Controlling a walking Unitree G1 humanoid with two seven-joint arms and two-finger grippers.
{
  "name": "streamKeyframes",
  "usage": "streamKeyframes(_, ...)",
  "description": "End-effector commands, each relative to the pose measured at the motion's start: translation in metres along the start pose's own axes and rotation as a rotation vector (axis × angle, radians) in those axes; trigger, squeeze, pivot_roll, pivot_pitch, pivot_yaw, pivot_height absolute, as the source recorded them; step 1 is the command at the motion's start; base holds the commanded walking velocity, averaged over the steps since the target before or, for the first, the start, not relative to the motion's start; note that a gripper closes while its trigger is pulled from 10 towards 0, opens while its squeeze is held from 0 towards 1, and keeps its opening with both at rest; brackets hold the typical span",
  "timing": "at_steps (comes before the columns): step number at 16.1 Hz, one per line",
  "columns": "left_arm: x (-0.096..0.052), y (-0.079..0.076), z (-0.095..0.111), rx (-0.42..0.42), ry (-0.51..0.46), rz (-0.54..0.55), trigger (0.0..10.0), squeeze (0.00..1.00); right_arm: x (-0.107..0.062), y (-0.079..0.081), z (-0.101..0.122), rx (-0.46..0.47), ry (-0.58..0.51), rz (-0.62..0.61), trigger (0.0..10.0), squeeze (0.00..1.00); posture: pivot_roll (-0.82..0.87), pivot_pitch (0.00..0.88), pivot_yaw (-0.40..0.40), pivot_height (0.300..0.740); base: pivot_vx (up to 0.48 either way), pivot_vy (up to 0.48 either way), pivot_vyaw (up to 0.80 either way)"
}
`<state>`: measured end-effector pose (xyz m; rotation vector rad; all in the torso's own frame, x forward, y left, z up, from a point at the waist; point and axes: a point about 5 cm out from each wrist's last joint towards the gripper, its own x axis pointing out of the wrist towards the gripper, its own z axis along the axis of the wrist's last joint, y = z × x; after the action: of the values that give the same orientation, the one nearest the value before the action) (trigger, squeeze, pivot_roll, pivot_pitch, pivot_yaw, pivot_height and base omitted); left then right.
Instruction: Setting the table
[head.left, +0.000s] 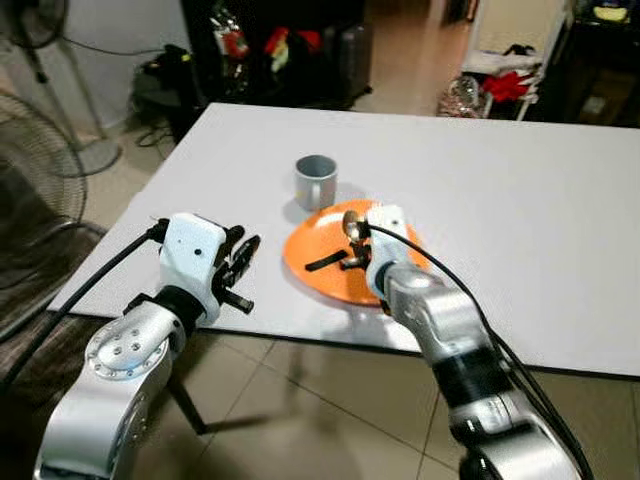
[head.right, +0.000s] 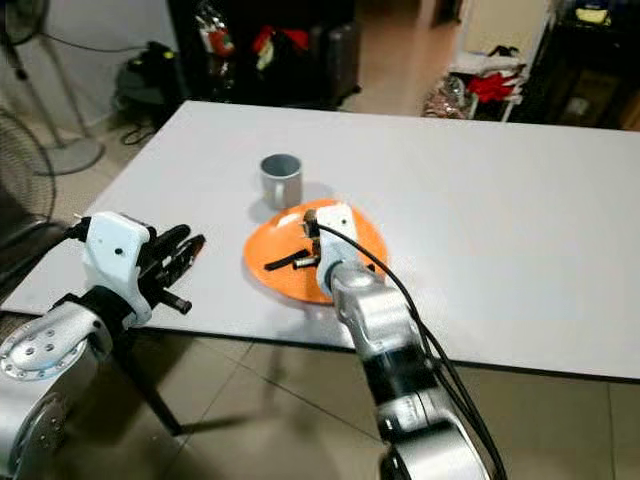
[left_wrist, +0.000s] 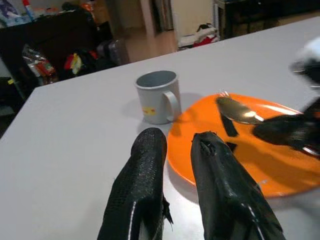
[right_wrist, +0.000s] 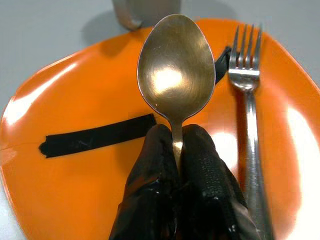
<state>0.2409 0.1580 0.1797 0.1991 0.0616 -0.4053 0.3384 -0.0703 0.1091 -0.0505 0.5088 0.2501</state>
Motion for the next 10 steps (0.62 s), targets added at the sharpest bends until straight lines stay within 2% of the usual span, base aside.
streamKeyframes(1, -0.001, -0.003, 0.003, 0.007, -0.003, -0.032, 10.0, 0.00, 0.003, -0.001, 0.007, 0.009, -0.026, -0.008, 10.0, 0.00, -0.03, 0.027, 0.023, 0.740, 0.000, 0.000, 0.00)
streamKeyframes(6, -0.010, -0.011, 0.004, 0.002, 0.007, -0.165, 10.0, 0.00, 0.025, 0.014, 0.017, -0.056, -0.028, 0.003, 10.0, 0.00, -0.01, 0.030, 0.018, 0.740, 0.000, 0.000, 0.00)
streamKeyframes(10, -0.018, -0.013, 0.001, 0.010, 0.040, -0.218, 10.0, 0.00, 0.033, 0.019, 0.013, -0.098, 0.005, 0.008, 10.0, 0.00, 0.01, 0.031, 0.018, 0.740, 0.000, 0.000, 0.00)
